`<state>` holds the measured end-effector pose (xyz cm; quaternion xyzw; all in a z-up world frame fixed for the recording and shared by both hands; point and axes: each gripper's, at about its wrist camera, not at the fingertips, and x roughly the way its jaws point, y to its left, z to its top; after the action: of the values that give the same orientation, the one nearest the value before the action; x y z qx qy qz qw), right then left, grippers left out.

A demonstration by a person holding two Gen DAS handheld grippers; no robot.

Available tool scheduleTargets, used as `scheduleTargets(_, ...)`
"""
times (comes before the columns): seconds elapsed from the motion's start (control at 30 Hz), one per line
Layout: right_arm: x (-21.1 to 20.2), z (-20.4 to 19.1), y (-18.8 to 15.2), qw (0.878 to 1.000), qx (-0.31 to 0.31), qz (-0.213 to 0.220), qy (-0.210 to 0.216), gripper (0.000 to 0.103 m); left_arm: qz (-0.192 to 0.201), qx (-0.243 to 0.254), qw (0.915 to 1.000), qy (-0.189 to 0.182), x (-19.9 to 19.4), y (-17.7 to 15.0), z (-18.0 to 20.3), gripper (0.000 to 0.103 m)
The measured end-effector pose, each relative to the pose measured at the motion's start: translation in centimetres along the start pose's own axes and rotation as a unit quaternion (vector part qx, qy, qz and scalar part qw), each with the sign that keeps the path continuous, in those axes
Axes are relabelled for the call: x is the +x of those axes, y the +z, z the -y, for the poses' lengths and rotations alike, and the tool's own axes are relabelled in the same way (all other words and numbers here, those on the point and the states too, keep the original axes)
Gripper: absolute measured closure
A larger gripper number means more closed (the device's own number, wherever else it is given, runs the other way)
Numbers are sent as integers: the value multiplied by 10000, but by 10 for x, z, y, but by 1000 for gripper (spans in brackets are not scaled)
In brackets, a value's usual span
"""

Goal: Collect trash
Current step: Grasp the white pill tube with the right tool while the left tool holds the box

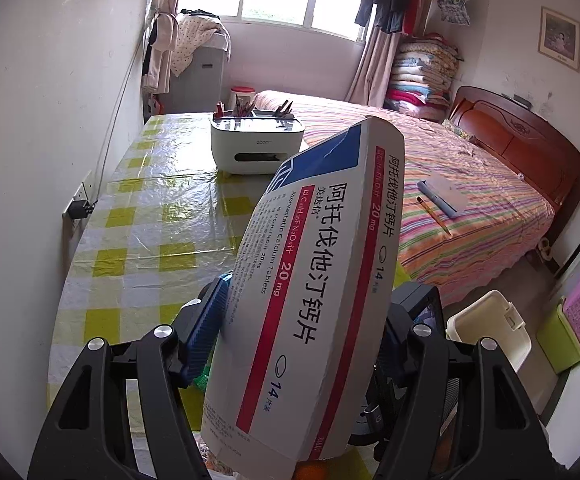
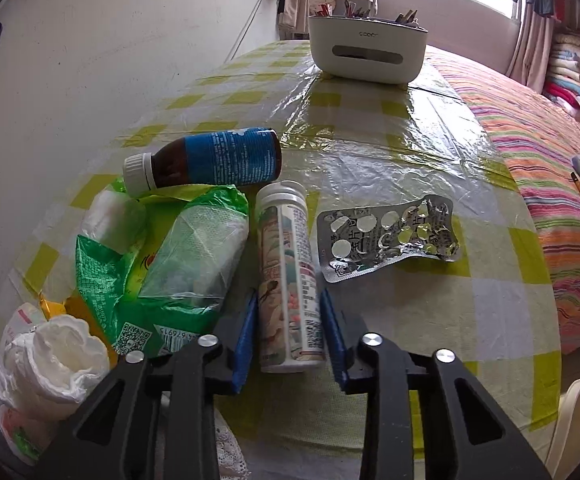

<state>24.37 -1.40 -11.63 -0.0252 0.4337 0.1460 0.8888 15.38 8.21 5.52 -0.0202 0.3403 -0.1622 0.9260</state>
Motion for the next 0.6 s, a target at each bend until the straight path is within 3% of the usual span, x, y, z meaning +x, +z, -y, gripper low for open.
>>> scheduleTargets(0.6,-71,47,-6,9918,852,848,424,75,134,35,9997,-193,5,3,14,38)
